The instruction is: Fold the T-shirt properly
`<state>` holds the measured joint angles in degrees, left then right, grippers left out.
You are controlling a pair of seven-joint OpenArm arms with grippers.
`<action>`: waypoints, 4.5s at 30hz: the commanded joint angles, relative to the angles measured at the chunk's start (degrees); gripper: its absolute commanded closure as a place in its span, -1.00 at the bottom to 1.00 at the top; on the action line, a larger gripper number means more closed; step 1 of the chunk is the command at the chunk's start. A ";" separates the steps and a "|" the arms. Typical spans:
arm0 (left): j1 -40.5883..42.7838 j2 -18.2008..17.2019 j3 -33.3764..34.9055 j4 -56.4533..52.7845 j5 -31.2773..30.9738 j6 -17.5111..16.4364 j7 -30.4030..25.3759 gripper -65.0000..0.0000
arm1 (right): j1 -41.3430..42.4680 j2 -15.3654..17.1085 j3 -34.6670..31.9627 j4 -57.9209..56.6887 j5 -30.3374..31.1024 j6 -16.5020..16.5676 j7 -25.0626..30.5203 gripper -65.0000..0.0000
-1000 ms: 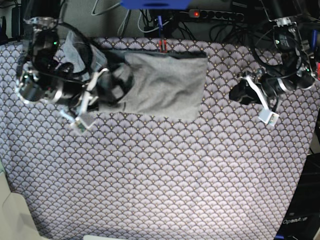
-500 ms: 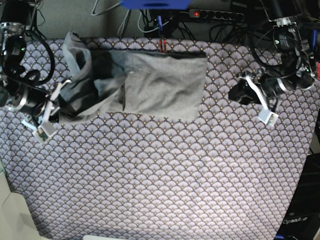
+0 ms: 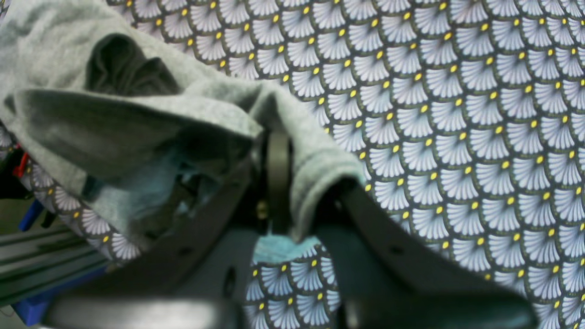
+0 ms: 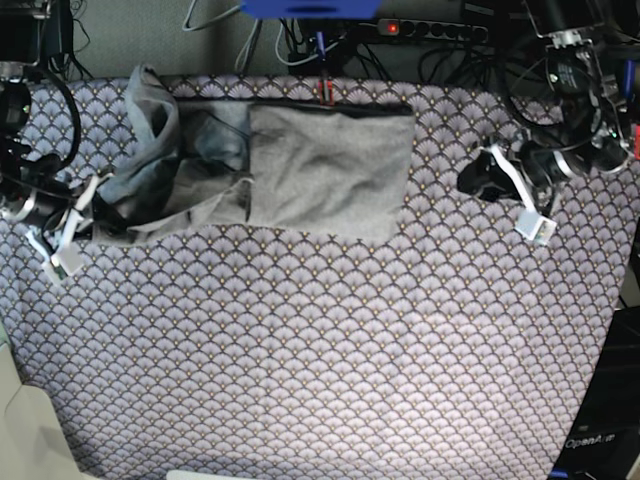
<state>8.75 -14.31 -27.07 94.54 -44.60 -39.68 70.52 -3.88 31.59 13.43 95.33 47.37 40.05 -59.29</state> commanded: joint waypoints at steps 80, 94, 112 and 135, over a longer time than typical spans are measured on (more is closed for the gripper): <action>-0.53 -0.51 -0.31 0.62 -0.81 -0.32 -1.38 0.30 | 8.32 -11.59 -5.30 3.70 -22.19 -0.05 -5.02 -0.25; -0.71 -0.51 -0.49 0.62 -0.81 -0.32 -1.47 0.30 | 9.20 -12.65 -5.30 -2.19 -22.19 -0.05 -4.41 -0.25; -0.89 -0.42 -0.49 0.62 -0.90 -0.32 -1.47 0.30 | 8.76 -15.46 -5.21 -2.80 -22.19 -0.05 -4.49 -0.10; -1.06 -0.42 -0.14 0.62 -0.81 -0.32 -1.55 0.30 | -2.93 -16.25 -4.77 9.95 -22.10 -0.05 -4.84 1.00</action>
<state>8.47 -14.09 -27.03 94.43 -44.18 -39.68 70.02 -7.42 14.61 8.34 104.16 24.38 40.03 -64.71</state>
